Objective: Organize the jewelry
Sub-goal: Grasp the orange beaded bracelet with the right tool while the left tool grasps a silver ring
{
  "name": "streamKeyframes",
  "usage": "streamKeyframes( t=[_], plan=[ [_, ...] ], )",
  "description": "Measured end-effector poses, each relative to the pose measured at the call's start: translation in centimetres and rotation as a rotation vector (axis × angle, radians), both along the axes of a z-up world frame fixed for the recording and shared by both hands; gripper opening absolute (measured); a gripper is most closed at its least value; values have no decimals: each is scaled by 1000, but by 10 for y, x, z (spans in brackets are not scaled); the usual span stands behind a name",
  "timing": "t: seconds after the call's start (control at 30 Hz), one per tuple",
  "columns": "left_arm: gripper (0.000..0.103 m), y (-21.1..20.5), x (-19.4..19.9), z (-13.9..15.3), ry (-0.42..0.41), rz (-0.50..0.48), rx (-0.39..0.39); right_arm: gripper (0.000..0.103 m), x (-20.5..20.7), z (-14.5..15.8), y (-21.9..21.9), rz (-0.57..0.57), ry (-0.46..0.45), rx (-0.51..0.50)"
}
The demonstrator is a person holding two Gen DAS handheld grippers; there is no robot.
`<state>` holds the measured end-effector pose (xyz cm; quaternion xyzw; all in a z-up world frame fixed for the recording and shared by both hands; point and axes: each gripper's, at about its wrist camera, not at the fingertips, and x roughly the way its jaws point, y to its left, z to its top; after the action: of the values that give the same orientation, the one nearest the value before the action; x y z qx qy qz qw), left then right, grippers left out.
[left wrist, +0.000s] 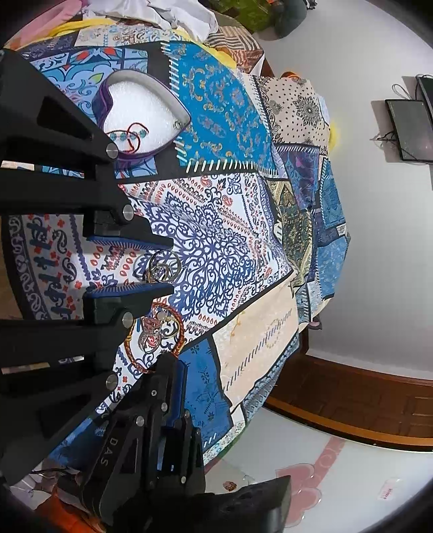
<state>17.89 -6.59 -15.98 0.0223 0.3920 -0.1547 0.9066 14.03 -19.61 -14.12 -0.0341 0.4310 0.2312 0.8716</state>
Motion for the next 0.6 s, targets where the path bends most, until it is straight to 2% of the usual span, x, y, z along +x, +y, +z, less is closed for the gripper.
streamKeyframes(
  t=[0.2,0.6],
  plan=[
    [19,8,-7,12,-26,18,-12,4,-4,13,1,-8,-31,7],
    [19,33,-26,37,-91,65,-37,3,-16,65,7,-25,-168,21]
  ],
)
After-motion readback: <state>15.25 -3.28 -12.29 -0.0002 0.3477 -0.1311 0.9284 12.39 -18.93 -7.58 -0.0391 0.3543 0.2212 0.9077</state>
